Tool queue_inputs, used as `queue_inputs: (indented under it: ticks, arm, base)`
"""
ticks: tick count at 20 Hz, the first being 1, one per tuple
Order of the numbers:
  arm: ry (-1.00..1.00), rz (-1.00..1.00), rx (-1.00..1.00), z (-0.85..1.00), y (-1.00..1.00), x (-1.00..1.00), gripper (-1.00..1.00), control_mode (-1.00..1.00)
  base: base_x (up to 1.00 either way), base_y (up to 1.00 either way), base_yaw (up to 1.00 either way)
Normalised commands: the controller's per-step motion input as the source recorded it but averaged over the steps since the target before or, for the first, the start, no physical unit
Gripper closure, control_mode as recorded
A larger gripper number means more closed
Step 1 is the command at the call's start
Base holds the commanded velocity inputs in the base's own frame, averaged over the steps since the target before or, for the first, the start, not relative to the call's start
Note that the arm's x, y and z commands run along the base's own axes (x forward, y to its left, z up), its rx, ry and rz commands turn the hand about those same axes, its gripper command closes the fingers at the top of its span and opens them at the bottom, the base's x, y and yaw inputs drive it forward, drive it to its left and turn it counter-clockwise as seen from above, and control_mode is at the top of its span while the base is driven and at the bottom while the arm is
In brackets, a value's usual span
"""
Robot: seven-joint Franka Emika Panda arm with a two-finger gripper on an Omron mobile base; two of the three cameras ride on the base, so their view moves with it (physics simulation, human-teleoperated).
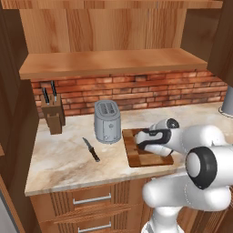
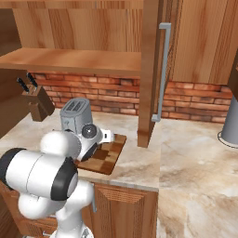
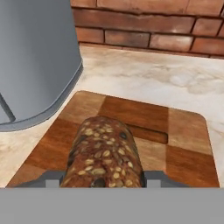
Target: Pick the bread, place it on the cutting board, pick the jam, place it on the counter, and close the cabinet.
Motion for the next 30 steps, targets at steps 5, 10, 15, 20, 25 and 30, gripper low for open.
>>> queue_inputs:
  ticks: [5,10,15,20,25,30]
  arm:
    - [-0.05,0.0,0.0,-0.4,0.0,0.12,1.0,-1.0]
    - [-0.04,0.0,0.0,-0.32,0.0,0.1,1.0,-1.0]
    - [-0.02,0.0,0.0,-0.22,-0.01,0.05,1.0,-1.0]
    - [0.0,0.0,0.0,-0.01,0.0,0.0,1.0,-1.0]
    - [0.0,0.0,0.0,0.0,0.0,0.0,-1.0,-1.0]
    - [0.02,0.0,0.0,0.0,0.0,0.0,-1.0,-1.0]
  base:
    - [0.0,0.0,0.0]
    - [0.0,0.0,0.0]
    - [0.0,0.0,0.0]
    - [0.0,0.0,0.0]
    - [0.0,0.0,0.0]
    - [0.0,0.0,0.0]
